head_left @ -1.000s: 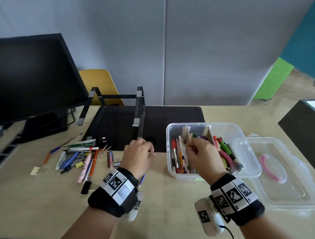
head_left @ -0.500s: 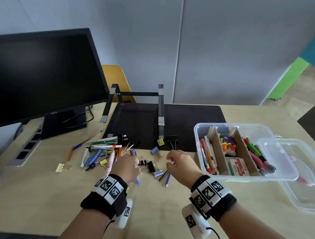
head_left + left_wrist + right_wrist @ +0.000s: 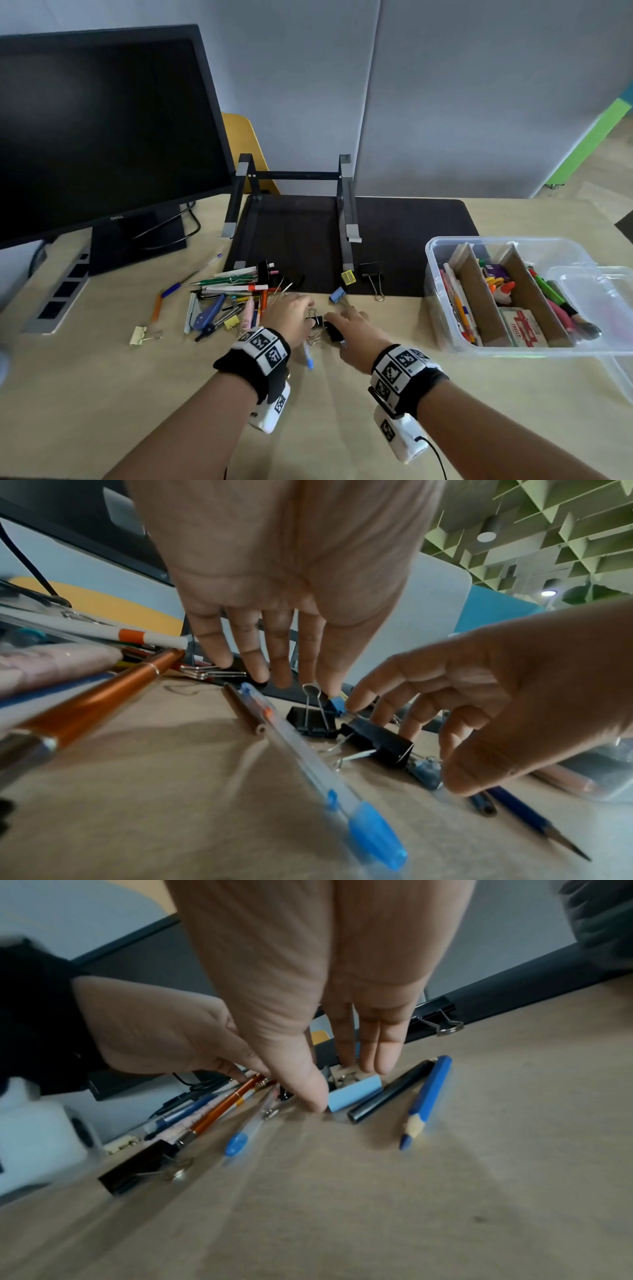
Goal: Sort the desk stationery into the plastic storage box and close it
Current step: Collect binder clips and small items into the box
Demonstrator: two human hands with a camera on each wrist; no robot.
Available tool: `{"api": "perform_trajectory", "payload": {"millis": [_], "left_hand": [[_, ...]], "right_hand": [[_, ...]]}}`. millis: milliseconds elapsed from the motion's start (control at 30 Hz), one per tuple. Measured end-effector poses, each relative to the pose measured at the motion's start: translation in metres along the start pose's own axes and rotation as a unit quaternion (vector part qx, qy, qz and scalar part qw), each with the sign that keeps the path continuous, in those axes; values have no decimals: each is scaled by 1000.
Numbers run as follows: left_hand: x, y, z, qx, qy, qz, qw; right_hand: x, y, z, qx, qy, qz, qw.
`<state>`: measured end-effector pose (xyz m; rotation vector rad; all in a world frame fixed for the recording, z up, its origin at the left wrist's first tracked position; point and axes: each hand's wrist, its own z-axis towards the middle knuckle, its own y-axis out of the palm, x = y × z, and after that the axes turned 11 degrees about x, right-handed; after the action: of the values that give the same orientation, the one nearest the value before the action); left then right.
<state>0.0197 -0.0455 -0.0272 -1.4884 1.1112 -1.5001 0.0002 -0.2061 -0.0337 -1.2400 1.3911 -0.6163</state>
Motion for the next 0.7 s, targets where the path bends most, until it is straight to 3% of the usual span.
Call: {"api": "perform_trajectory", "payload": {"millis": [333,700], "left_hand": [[-3,5,18,0,8,20,1000],[0,-15,15,3,-97,-79,992]], "right_hand": [[4,1,14,5,26,-17,1000],[11,-1,28,5,40,-18,999]]}}
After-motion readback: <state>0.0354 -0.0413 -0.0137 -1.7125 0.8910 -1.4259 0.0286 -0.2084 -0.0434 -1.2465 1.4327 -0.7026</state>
